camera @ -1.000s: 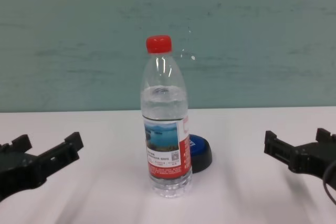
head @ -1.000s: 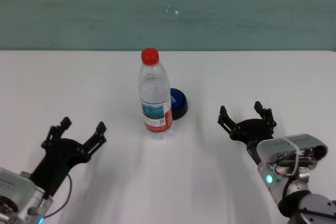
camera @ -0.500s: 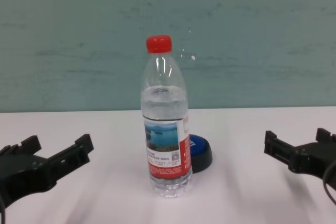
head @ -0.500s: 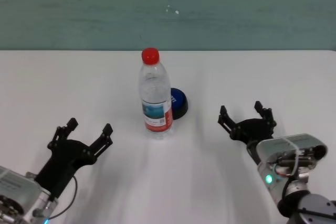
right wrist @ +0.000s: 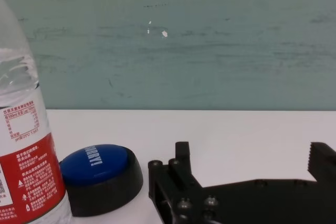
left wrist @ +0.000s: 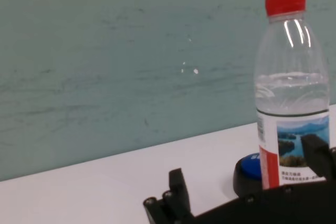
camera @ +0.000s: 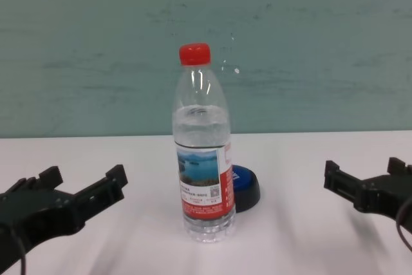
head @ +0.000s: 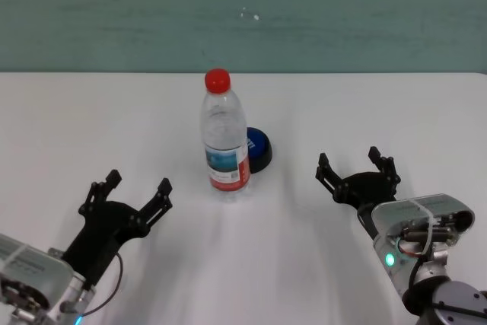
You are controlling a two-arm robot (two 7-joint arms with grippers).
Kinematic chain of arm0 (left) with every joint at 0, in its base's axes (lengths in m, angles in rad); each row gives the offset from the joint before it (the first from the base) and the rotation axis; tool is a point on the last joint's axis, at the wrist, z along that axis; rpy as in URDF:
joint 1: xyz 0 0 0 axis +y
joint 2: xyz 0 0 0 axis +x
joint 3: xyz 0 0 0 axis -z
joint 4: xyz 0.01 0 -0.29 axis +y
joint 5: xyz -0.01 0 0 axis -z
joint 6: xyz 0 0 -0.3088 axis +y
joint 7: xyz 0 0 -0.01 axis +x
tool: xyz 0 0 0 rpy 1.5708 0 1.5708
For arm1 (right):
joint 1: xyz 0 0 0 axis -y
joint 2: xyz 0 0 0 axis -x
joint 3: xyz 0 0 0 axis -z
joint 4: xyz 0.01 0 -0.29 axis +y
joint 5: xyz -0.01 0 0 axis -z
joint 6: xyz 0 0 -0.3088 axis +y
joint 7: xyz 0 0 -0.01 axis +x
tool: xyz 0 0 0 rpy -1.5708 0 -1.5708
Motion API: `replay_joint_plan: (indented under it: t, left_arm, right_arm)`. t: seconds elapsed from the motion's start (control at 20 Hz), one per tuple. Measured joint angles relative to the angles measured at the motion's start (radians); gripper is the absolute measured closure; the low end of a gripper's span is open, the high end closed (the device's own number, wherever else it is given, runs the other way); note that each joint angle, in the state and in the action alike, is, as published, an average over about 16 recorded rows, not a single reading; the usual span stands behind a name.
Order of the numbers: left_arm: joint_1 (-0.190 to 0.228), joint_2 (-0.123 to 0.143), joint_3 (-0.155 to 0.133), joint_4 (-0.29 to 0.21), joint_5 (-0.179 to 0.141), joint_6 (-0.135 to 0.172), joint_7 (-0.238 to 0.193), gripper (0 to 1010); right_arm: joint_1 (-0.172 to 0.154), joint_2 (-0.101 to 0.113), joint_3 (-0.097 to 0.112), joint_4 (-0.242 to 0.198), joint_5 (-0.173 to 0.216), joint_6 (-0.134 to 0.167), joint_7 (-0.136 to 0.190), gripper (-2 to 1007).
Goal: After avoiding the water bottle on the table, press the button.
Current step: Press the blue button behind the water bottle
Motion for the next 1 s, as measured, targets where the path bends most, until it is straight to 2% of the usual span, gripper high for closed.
replay_joint_plan:
  t: [1.0]
  left_arm:
    - [-0.017,-0.019,0.035,0.017,0.034,-0.002,0.011,0]
  right_arm:
    - [0.000,0.000,0.000,0.000,0.000,0.000,0.000,1]
